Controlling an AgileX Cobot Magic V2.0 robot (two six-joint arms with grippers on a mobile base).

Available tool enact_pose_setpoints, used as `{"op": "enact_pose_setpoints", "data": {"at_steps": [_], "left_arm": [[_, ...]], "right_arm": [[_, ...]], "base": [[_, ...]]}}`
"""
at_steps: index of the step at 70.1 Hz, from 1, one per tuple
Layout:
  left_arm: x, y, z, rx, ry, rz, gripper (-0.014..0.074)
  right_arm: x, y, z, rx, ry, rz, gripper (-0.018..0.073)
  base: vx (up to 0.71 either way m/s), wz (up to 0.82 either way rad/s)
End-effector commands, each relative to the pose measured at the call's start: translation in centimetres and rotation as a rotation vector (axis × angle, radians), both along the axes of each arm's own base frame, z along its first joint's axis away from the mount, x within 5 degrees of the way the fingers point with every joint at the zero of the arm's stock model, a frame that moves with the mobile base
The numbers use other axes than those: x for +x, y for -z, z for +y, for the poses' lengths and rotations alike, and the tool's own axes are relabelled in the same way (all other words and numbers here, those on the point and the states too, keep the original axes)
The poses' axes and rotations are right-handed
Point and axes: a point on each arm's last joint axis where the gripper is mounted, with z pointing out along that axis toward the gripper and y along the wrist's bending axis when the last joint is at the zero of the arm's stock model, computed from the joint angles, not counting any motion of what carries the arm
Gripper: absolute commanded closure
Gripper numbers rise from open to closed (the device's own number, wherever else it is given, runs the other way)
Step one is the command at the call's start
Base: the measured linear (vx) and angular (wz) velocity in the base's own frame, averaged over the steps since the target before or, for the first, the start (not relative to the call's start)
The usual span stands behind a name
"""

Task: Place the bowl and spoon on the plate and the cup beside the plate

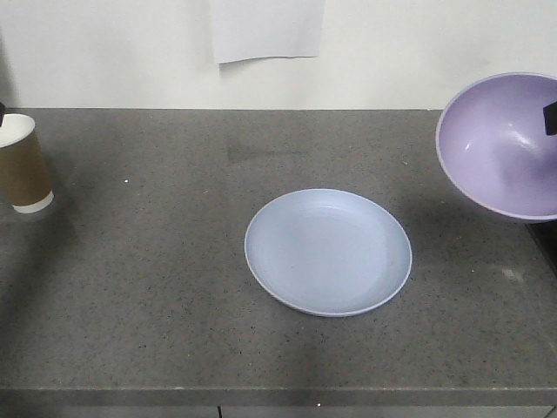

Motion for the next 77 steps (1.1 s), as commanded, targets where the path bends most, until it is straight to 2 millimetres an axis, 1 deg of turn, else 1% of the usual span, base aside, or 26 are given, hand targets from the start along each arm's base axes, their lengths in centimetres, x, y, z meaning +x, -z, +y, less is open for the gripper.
{"op": "enact_pose_setpoints", "data": {"at_steps": [1, 77], "left_arm": [[-0.63, -2.09, -0.18, -0.004, 0.004, -0.114, 0.0603], [-0.63, -2.09, -0.18, -0.004, 0.004, -0.114, 0.0603]], "right_arm": [[-0.4, -1.52, -0.16, 0.0, 0.004, -0.097, 0.0566], [-0.4, -1.52, -0.16, 0.0, 0.004, -0.097, 0.0566]], "base": [[0.09, -0.05], [0.07, -0.02]]}}
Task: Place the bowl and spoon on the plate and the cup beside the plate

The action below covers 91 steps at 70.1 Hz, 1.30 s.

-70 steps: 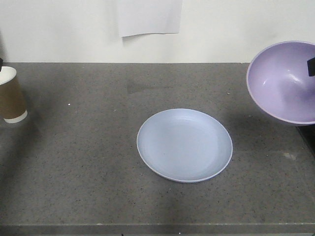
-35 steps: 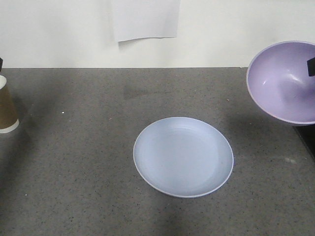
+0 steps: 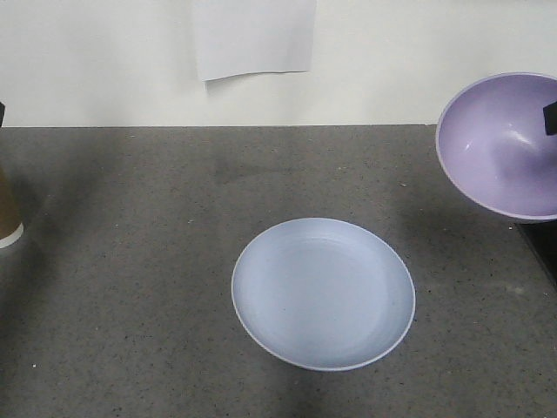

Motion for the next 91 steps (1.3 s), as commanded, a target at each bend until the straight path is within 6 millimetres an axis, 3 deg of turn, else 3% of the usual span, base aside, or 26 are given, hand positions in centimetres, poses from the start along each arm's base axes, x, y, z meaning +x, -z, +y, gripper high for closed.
{"op": "enact_pose_setpoints", "data": {"at_steps": [1, 91], "left_arm": [[-0.63, -2.09, -0.18, -0.004, 0.004, -0.114, 0.0603], [-0.63, -2.09, -0.18, -0.004, 0.004, -0.114, 0.0603]], "right_arm": [[-0.4, -1.52, -0.16, 0.0, 0.004, -0.097, 0.0566], [-0.4, -1.52, -0.16, 0.0, 0.004, -0.097, 0.0566]], "base": [[0.06, -0.01], [0.04, 0.0]]}}
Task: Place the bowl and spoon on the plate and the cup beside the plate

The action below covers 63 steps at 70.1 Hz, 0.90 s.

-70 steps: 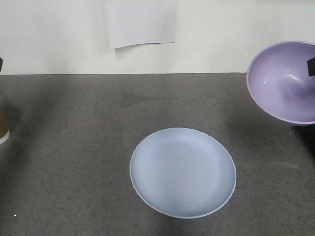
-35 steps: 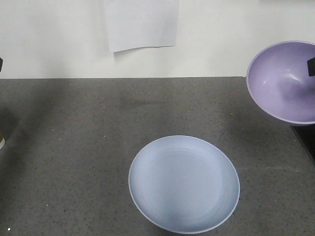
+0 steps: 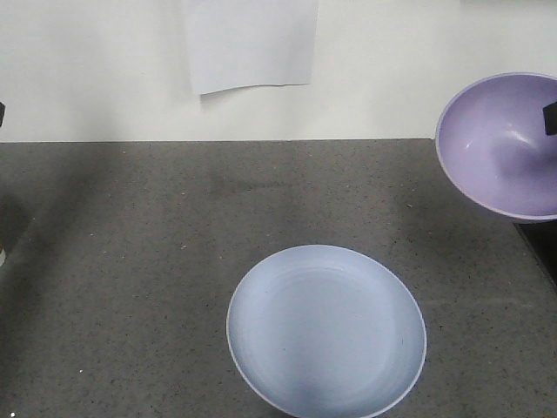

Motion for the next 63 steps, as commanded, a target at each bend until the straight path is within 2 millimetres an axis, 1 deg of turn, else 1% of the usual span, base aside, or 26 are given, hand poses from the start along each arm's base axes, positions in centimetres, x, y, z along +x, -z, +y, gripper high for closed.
{"op": "enact_pose_setpoints", "data": {"at_steps": [1, 63], "left_arm": [[-0.63, -2.09, -0.18, -0.004, 0.004, -0.114, 0.0603], [-0.63, -2.09, -0.18, -0.004, 0.004, -0.114, 0.0603]], "right_arm": [[-0.4, -1.52, -0.16, 0.0, 0.004, -0.097, 0.0566], [-0.4, -1.52, -0.16, 0.0, 0.004, -0.097, 0.0566]], "base": [[0.0, 0.0], [0.0, 0.0]]}}
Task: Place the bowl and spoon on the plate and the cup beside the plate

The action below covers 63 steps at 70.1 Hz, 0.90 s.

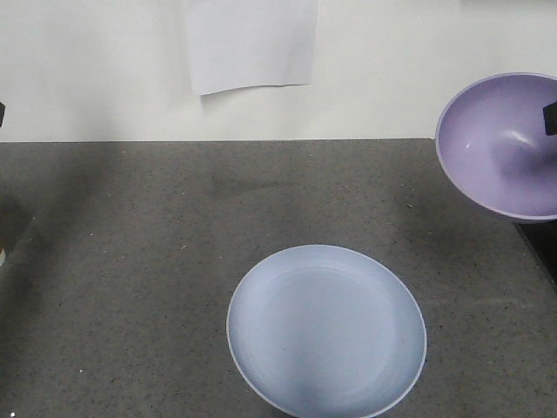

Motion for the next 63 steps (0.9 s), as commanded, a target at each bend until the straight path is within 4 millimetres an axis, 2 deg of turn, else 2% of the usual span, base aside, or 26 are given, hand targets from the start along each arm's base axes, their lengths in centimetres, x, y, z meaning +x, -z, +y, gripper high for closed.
{"op": "enact_pose_setpoints", "data": {"at_steps": [1, 63], "left_arm": [[-0.63, -2.09, -0.18, -0.004, 0.004, -0.114, 0.0603], [-0.63, -2.09, -0.18, -0.004, 0.004, -0.114, 0.0603]], "right_arm": [[-0.4, -1.52, -0.16, 0.0, 0.004, -0.097, 0.0566], [-0.31, -1.62, -0.15, 0.001, 0.004, -0.112, 0.0566]], "base": [[0.0, 0.0], [0.0, 0.0]]}}
